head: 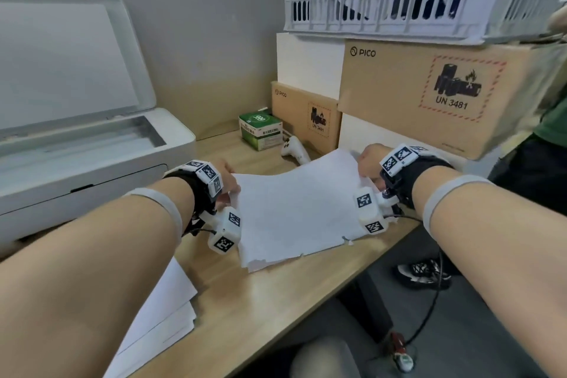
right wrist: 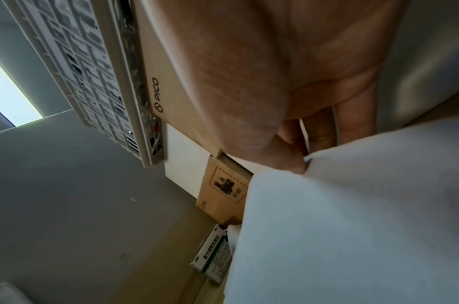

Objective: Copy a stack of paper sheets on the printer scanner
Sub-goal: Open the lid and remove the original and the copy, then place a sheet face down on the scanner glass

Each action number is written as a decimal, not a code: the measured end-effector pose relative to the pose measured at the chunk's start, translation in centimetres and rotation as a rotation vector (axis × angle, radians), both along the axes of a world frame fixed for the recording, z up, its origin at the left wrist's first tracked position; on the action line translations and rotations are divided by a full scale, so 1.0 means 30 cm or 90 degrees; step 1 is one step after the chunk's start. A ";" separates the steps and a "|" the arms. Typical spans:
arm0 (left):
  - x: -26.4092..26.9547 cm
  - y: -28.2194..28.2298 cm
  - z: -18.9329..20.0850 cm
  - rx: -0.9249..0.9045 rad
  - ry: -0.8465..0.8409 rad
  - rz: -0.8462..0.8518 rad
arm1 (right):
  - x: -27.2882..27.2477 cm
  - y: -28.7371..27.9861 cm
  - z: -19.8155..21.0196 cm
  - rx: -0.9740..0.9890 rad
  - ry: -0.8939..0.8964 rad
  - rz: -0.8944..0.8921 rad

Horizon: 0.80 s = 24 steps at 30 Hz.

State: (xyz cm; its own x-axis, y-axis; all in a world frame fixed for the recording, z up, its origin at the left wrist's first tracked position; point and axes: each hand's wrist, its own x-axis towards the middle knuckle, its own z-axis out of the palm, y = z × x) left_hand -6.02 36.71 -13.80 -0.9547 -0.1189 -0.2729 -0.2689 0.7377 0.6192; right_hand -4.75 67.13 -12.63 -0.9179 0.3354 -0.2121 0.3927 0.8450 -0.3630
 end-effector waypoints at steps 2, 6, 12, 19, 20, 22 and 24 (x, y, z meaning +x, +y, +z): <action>-0.022 -0.014 -0.022 -0.047 0.029 -0.008 | -0.026 -0.005 -0.014 0.026 -0.001 0.007; -0.068 -0.041 -0.060 -0.084 0.033 -0.023 | -0.093 -0.002 -0.042 0.117 -0.029 0.000; -0.054 -0.049 -0.070 -0.103 0.066 -0.057 | -0.046 -0.073 -0.007 0.153 -0.033 0.029; 0.022 -0.167 -0.011 -0.091 0.025 -0.084 | 0.014 -0.351 0.058 -0.314 -0.035 0.147; 0.051 -0.206 0.002 -0.088 0.024 -0.082 | 0.018 -0.414 0.050 -0.331 -0.062 0.207; 0.107 -0.287 0.015 -0.076 0.006 -0.083 | 0.034 -0.550 0.035 -0.330 -0.124 0.320; 0.179 -0.384 0.024 -0.060 -0.008 -0.071 | 0.047 -0.689 0.025 -0.339 -0.176 0.390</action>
